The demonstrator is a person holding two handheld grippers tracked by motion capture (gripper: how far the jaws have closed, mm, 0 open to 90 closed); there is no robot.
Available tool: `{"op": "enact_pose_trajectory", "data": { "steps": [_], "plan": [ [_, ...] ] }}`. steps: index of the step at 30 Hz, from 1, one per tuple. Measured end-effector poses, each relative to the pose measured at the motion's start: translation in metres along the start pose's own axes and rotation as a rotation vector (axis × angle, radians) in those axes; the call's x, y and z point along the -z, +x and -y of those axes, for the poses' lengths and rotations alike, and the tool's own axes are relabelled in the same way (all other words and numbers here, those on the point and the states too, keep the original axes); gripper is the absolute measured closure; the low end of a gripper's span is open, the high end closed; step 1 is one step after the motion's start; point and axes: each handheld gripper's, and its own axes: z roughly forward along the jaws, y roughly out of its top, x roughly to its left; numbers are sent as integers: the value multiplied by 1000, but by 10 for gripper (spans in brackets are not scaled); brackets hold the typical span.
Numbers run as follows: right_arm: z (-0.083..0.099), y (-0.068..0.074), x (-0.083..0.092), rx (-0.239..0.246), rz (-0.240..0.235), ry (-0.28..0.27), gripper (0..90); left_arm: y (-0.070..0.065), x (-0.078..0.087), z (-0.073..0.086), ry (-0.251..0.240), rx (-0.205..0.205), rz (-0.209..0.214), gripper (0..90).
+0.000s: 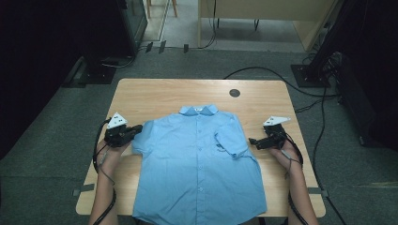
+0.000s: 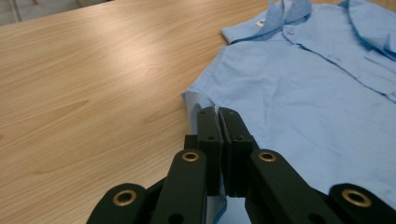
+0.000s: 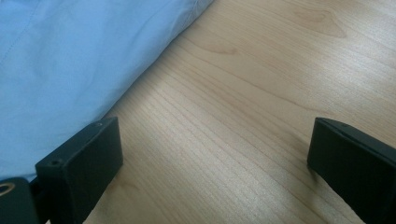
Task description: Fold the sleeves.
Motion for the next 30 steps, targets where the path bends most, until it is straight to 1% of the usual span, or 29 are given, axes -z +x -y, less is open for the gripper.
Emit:
{"op": "enact_pose_trajectory", "data": {
  "steps": [1,2,4,5,7,8,9,10,12,14,15,18,19,21,22,25,26,28,29,30],
  "plan": [
    [0,0,0,0,0,0,51,0,0,0,0,0,0,880],
    [0,0,0,-1,1,-1,51,-5,-3,-3,6,-14,7,880],
    [0,0,0,1,1,-2,51,-5,-3,-3,6,-14,7,881],
    [0,0,0,1,1,-2,52,-9,-5,-5,8,-25,15,881],
    [0,0,0,2,1,-2,52,-9,-5,-5,8,-25,15,880],
    [0,0,0,2,1,-2,51,-12,-6,-7,7,-32,22,880],
    [0,0,0,2,1,-2,51,-12,-6,-7,7,-32,22,880],
    [0,0,0,1,1,-2,52,-17,-8,-9,8,-43,29,880],
    [0,0,0,1,1,-2,52,-17,-8,-9,8,-43,29,881],
    [0,0,0,2,1,-2,51,-19,-9,-10,7,-41,38,880],
    [0,0,0,1,1,-1,51,-23,-11,-12,8,-50,50,880],
    [0,0,0,1,1,-2,52,-23,-11,-12,8,-50,50,880],
    [0,0,0,1,1,-2,52,-25,-13,-12,10,-55,56,880],
    [0,0,0,2,1,-2,51,-26,-14,-12,10,-57,56,880],
    [0,0,0,2,1,-2,51,-29,-17,-13,12,-62,65,880],
    [0,0,0,1,1,-2,51,-30,-17,-14,14,-66,66,880],
    [0,0,0,1,1,-2,52,-33,-18,-15,7,-66,73,880],
    [0,0,0,1,1,-2,51,-33,-18,-16,7,-68,75,879],
    [0,0,0,1,1,-2,51,-37,-22,-17,19,-73,70,880],
    [0,0,0,1,1,-2,51,-37,-22,-17,19,-73,70,879]
  ]
}}
